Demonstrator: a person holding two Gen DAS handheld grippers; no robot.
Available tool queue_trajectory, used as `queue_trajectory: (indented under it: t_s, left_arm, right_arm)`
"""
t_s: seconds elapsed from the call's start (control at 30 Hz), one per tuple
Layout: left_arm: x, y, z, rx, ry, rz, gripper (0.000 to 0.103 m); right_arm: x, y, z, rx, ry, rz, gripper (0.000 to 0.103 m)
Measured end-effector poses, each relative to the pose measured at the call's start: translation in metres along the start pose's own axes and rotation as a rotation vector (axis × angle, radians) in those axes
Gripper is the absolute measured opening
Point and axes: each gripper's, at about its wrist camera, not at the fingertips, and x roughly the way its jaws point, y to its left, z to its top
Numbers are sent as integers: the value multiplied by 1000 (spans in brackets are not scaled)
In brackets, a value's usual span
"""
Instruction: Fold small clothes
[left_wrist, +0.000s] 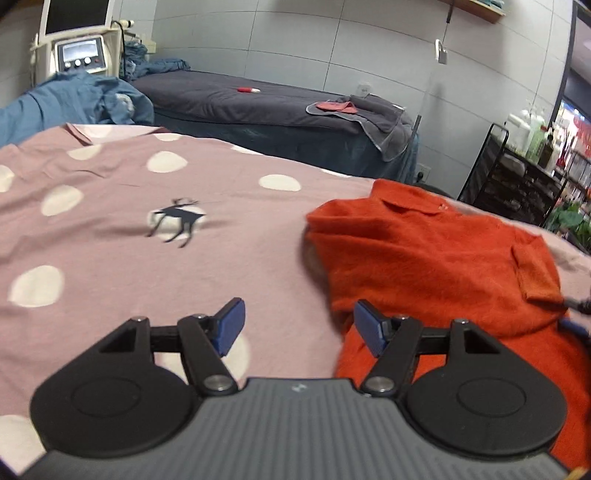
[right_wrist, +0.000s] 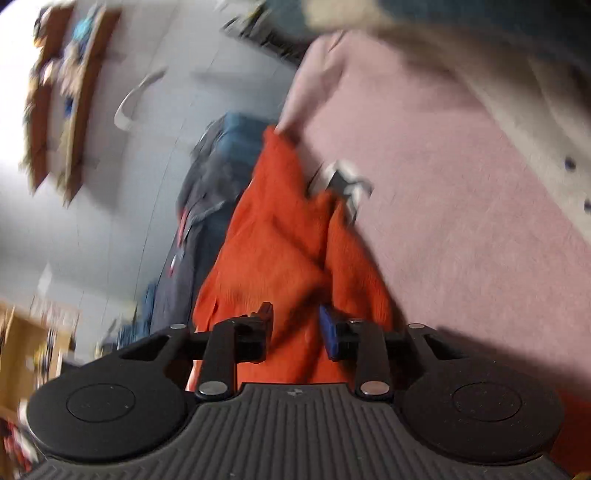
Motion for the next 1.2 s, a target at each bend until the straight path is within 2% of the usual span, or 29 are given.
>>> queue_trajectory:
  t_s: [0.07,0.17,0.23,0.33,0.4,0.5,0.57,0.6,0.63,0.67,0.73,0.77,0.9,0.93,0.97,1.07,1.1,1.13,1.2]
  left_arm:
    - [17,7,12,-92,-12,-45,65]
    - [48,30,34,-264,19,-124,65]
    - [69,37,51,-312,58,-127,64]
    - [100,35,74,-277,109,-56,62]
    - [120,30,87,-243,128,-37,60]
    - [151,22,101,-221,194,-37,53]
    - [166,16,104,-228,226,-76,49]
    - [175,14,105,-242,251,-102,24]
    - [183,11,106,-247,277,-98,4]
    - [190,7,107,-221,293,-69,4]
    - [197,0,114,-131,266,7,3]
    - [195,0,120,-106,236,53,3]
    - [194,24,160,-118,65,264,0]
    - [196,29,168,-92,34,318,0]
    - [200,33,174,-65,35,335,0]
    - [204,39,176,-62,103,268,9]
    - [202,36,171,-40,113,241,23]
    - [199,33,165,-18,130,219,47]
    - [187,28,149,-6,152,185,66]
  right_arm:
    - [-13,-1,-15,-52,38,58,64]
    - [-21,0,-19,-129,90,93,68]
    - [-23,-1,-21,-180,115,97,68]
    - [1,1,-13,-216,158,95,68]
    - [7,-2,-11,-228,164,81,68]
    - [5,-3,-11,-241,165,78,66]
    - [3,-4,-10,-246,170,77,64]
    - [3,-4,-10,-252,171,75,64]
    - [3,-5,-10,-257,173,73,64]
    - [3,-5,-10,-262,174,72,64]
    - [2,-5,-10,-273,175,70,62]
    - [2,-5,-9,-280,176,70,61]
    - [1,-5,-10,-321,178,59,58]
    - [2,-4,-10,-329,178,54,58]
    - [2,-4,-10,-336,179,51,57]
    - [3,-1,-10,-368,177,42,58]
    - [3,0,-11,-383,176,38,58]
    - [3,2,-11,-398,176,32,58]
    - [3,9,-11,-444,161,14,58]
